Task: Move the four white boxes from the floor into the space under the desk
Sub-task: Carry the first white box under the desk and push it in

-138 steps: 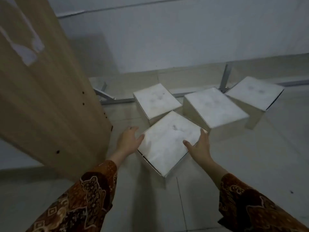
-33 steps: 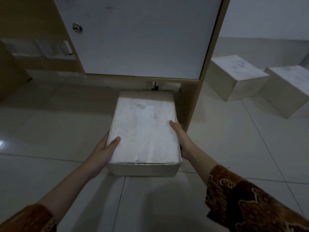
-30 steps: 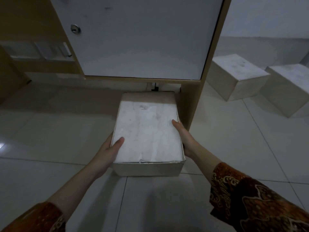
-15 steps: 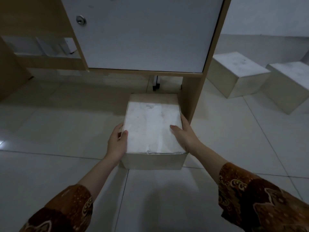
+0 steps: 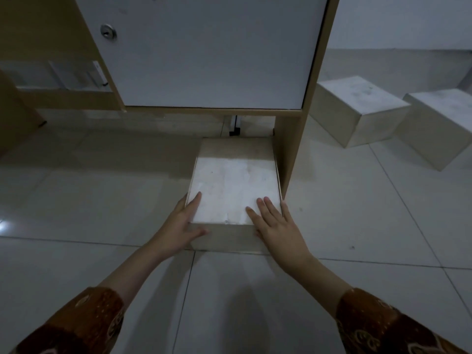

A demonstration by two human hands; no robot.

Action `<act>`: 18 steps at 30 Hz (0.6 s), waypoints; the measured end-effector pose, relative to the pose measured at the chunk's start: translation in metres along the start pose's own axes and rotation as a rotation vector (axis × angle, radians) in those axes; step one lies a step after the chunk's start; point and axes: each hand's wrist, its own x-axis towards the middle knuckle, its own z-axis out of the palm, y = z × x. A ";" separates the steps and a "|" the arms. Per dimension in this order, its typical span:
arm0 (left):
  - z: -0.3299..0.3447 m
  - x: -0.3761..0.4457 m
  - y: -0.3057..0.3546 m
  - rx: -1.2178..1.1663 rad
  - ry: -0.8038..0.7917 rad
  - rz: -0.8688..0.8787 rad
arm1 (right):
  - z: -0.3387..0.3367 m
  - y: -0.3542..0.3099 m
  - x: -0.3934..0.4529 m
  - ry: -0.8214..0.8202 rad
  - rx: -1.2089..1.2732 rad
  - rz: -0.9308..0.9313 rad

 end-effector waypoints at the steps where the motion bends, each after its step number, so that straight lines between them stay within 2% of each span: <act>1: 0.000 0.007 0.003 0.047 0.010 0.005 | 0.002 0.006 0.004 0.010 -0.039 -0.019; 5: 0.000 0.035 0.012 0.465 0.047 0.166 | 0.007 0.022 0.029 -0.076 -0.119 -0.020; 9: 0.000 0.065 0.017 0.859 -0.006 0.078 | 0.018 0.038 0.052 -0.192 -0.118 -0.062; 12: 0.005 0.088 0.021 0.924 0.017 0.078 | 0.019 0.050 0.067 -0.190 -0.094 -0.031; 18: 0.002 0.121 0.026 0.880 -0.005 0.052 | 0.024 0.061 0.090 -0.210 -0.058 0.030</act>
